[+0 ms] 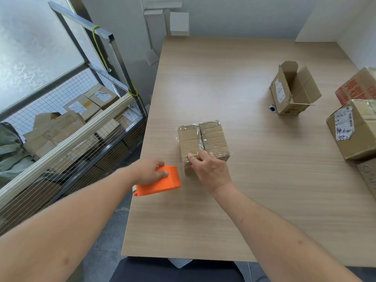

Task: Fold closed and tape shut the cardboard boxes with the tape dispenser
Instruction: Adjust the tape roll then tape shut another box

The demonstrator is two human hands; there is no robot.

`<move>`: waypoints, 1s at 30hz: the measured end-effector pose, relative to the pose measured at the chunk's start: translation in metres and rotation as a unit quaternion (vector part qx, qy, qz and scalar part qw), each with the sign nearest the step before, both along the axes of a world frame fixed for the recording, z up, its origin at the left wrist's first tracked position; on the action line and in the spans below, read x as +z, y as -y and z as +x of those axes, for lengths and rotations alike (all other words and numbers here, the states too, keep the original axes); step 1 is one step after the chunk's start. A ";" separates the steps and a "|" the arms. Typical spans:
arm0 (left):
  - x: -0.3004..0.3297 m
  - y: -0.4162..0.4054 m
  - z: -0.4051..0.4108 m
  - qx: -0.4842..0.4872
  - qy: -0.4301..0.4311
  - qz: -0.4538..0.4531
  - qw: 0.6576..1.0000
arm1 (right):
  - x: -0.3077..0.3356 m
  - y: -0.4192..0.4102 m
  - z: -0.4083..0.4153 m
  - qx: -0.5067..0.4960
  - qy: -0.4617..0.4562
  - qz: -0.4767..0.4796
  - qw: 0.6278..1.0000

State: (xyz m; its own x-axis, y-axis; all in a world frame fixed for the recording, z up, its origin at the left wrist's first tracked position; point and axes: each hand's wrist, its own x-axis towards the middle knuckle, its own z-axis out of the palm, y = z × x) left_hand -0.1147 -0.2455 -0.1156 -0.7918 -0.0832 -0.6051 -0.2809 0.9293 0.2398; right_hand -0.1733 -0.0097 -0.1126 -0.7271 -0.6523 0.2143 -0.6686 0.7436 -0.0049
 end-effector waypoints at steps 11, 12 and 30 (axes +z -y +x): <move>-0.011 0.016 0.025 0.055 -0.148 0.046 0.986 | -0.004 0.017 0.002 -0.050 -0.060 -0.041 0.996; -0.013 0.015 0.026 0.063 -0.157 0.054 0.984 | -0.007 0.017 0.002 -0.047 -0.060 -0.047 0.996; -0.036 -0.038 0.035 0.105 -0.225 0.048 0.968 | -0.003 0.051 0.009 -0.156 -0.002 -0.039 0.987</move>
